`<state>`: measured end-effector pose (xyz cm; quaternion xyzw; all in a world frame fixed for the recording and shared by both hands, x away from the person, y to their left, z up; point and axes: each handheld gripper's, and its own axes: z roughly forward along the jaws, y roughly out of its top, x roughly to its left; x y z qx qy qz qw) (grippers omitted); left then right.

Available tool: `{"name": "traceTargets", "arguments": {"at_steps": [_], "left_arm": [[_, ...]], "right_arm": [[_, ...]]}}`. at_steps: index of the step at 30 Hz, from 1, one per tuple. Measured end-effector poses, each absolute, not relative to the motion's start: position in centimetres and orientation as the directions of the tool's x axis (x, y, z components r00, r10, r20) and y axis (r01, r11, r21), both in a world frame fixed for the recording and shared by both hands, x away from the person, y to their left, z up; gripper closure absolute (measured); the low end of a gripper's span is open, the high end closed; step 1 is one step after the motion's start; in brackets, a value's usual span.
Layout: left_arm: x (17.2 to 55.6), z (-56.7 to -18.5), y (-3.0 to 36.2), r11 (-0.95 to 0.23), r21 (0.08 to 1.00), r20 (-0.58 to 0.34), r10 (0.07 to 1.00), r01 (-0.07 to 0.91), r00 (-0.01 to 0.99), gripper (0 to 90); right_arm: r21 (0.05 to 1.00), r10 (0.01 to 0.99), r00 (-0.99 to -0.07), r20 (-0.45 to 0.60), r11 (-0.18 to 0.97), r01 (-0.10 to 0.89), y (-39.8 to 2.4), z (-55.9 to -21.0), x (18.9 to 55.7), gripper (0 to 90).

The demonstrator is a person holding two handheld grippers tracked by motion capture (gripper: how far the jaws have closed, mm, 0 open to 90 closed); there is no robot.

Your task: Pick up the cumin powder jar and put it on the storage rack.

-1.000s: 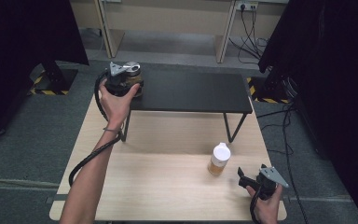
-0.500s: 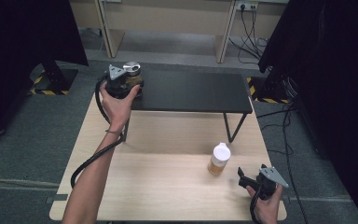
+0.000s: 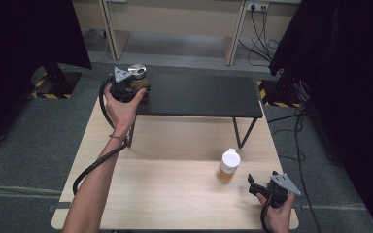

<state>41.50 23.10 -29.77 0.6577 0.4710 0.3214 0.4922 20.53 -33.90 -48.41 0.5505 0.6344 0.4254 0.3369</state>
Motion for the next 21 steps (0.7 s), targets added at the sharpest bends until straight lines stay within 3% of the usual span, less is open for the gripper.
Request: {"name": "traceTargets", "arguments": {"at_steps": [7,21], "left_arm": [[40.2,-30.0,22.4,-0.091,0.965,0.005,0.945,0.248,0.326,1.2],[35.7,-28.5,22.1,-0.141,0.973,0.078,0.944,0.18,0.319,2.8]], "right_arm": [[0.911,0.985,-0.167,0.039,0.034,0.412,-33.9,-48.4,20.5,1.0],[0.912,0.985,-0.167,0.044,0.029,0.41,-34.0,-48.5,20.5,1.0]]}}
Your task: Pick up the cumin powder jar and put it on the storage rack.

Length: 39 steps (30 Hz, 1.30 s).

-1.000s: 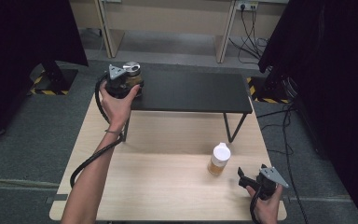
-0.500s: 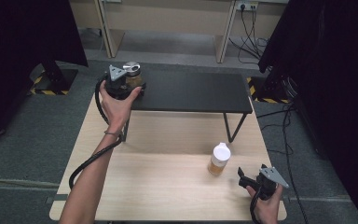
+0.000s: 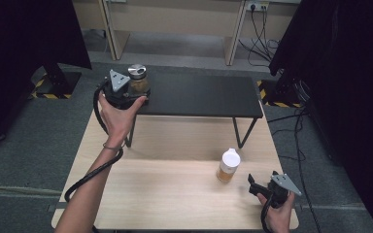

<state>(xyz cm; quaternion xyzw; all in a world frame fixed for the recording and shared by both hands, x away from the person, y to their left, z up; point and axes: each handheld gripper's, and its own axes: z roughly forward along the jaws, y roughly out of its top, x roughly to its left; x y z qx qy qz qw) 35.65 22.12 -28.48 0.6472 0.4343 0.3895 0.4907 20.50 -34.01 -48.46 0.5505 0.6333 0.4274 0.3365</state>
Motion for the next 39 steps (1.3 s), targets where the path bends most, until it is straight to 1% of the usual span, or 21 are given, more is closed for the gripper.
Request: {"name": "traceTargets", "arguments": {"at_steps": [2,13,16,17,19,23,29,34,36,39], "left_arm": [[34.6,-28.1,22.2,-0.149,0.974,0.087,0.943,0.173,0.32,3.3],[31.7,-27.6,22.7,-0.172,0.974,0.119,0.94,0.145,0.321,5.1],[30.6,-27.8,22.7,-0.187,0.974,0.138,0.937,0.128,0.32,5.1],[29.8,-27.9,22.7,-0.214,0.97,0.168,0.933,0.115,0.318,5.1],[29.3,-28.0,22.7,-0.223,0.969,0.179,0.931,0.108,0.319,5.1],[26.9,-29.2,23.1,-0.247,0.966,0.208,0.921,0.078,0.33,5.1],[24.7,-30.8,24.0,-0.26,0.963,0.222,0.913,0.069,0.343,5.2],[23.5,-32.0,24.3,-0.262,0.962,0.221,0.908,0.073,0.356,5.2],[22.6,-33.5,24.3,-0.271,0.96,0.229,0.904,0.07,0.361,5.2],[22.4,-33.9,24.3,-0.272,0.96,0.23,0.904,0.069,0.361,5.2]], "right_arm": [[0.912,0.985,-0.166,0.047,0.025,0.409,-34.0,-48.5,20.5,1.0],[0.913,0.985,-0.166,0.048,0.024,0.408,-34.0,-48.5,20.5,1.0],[0.913,0.985,-0.165,0.049,0.022,0.407,-34.0,-48.5,20.4,1.0],[0.913,0.985,-0.166,0.049,0.023,0.407,-34.0,-48.5,20.5,1.0],[0.913,0.985,-0.166,0.048,0.024,0.407,-34.0,-48.5,20.5,1.0],[0.914,0.984,-0.169,0.05,0.023,0.406,-34.1,-48.5,20.4,1.0],[0.914,0.984,-0.17,0.045,0.028,0.405,-34.0,-48.5,20.4,1.0],[0.915,0.985,-0.167,0.044,0.028,0.404,-34.0,-48.5,20.4,1.0],[0.914,0.985,-0.166,0.041,0.03,0.404,-33.9,-48.5,20.4,1.0],[0.915,0.986,-0.164,0.04,0.03,0.402,-33.9,-48.6,20.3,1.0]]}}
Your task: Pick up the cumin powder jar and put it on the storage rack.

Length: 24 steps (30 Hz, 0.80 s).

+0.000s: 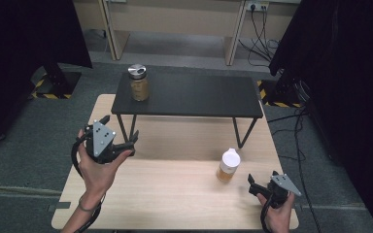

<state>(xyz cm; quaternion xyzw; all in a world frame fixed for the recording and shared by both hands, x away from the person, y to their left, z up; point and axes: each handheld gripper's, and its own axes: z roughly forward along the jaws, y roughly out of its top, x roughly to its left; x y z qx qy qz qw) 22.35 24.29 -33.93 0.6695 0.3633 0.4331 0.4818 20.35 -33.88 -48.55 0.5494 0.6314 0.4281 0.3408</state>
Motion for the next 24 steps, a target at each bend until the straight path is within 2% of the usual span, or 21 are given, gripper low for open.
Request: {"name": "traceTargets", "arguments": {"at_steps": [18,24], "left_arm": [[21.4,-40.0,24.1,-0.234,0.97,0.194,0.91,0.067,0.366,5.2],[21.4,-42.0,23.8,-0.226,0.967,0.164,0.903,0.114,0.396,5.1]], "right_arm": [[0.913,0.986,-0.161,0.042,0.027,0.407,-33.9,-48.5,20.4,1.0],[0.913,0.986,-0.16,0.04,0.029,0.407,-33.8,-48.5,20.4,1.0]]}}
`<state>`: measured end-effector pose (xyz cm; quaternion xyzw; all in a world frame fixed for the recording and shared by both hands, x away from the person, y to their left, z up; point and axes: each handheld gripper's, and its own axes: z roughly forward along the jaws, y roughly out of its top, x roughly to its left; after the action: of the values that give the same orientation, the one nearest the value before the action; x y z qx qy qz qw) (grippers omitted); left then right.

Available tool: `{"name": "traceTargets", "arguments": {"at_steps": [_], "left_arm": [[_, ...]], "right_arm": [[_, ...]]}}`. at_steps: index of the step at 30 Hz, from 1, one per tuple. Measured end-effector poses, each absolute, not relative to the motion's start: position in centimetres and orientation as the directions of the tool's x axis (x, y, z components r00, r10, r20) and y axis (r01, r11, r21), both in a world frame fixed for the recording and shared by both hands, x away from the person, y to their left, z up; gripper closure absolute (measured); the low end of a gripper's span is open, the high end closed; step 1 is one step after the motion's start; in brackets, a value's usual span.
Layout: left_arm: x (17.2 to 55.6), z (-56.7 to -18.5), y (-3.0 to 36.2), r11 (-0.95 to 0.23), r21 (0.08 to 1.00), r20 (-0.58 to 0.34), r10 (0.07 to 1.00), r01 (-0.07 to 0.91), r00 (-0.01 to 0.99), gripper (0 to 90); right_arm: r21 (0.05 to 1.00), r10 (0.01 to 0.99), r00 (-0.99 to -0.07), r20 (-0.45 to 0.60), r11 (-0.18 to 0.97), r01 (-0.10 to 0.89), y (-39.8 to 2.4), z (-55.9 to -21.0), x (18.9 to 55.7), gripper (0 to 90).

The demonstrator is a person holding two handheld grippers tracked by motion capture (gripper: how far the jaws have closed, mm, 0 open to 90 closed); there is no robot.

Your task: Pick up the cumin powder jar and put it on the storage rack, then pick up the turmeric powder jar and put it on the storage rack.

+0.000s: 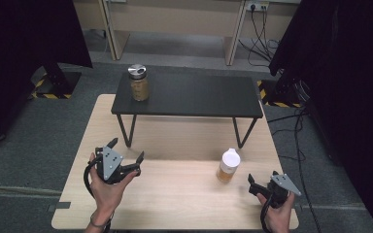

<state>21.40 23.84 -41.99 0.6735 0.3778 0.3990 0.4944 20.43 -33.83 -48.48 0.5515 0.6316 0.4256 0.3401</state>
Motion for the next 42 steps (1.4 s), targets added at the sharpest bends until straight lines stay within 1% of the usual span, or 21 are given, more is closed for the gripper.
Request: {"name": "traceTargets", "arguments": {"at_steps": [5,10,13,21,25,28,38,42], "left_arm": [[21.5,-44.4,23.1,-0.216,0.964,0.133,0.898,0.157,0.42,5.2],[22.1,-46.9,22.9,-0.179,0.957,0.063,0.898,0.23,0.436,5.2],[22.2,-47.5,22.9,-0.168,0.956,0.049,0.9,0.24,0.434,5.2],[22.7,-49.3,23.2,-0.113,0.948,-0.027,0.902,0.297,0.431,5.2],[22.7,-49.8,23.2,-0.105,0.947,-0.039,0.901,0.304,0.432,5.2],[22.8,-49.8,23.2,-0.118,0.945,-0.03,0.899,0.306,0.438,5.2],[22.4,-50.3,23.5,-0.084,0.953,-0.052,0.902,0.292,0.43,5.2],[22.2,-50.3,23.4,-0.09,0.955,-0.042,0.902,0.282,0.43,5.2]], "right_arm": [[0.913,0.986,-0.16,0.04,0.029,0.407,-33.8,-48.5,20.4,1.0],[0.913,0.987,-0.159,0.036,0.032,0.406,-33.7,-48.5,20.4,1.0],[0.913,0.987,-0.159,0.035,0.032,0.406,-33.7,-48.5,20.4,1.0],[0.914,0.987,-0.16,0.03,0.037,0.403,-33.7,-48.5,20.4,1.0],[0.914,0.987,-0.16,0.032,0.036,0.404,-33.7,-48.5,20.4,1.0],[0.915,0.987,-0.159,0.032,0.035,0.403,-33.7,-48.5,20.3,1.0],[0.918,0.985,-0.171,0.031,0.039,0.395,-33.8,-48.6,20.3,1.0],[0.917,0.983,-0.179,0.034,0.04,0.396,-34.0,-48.6,20.3,0.8]]}}
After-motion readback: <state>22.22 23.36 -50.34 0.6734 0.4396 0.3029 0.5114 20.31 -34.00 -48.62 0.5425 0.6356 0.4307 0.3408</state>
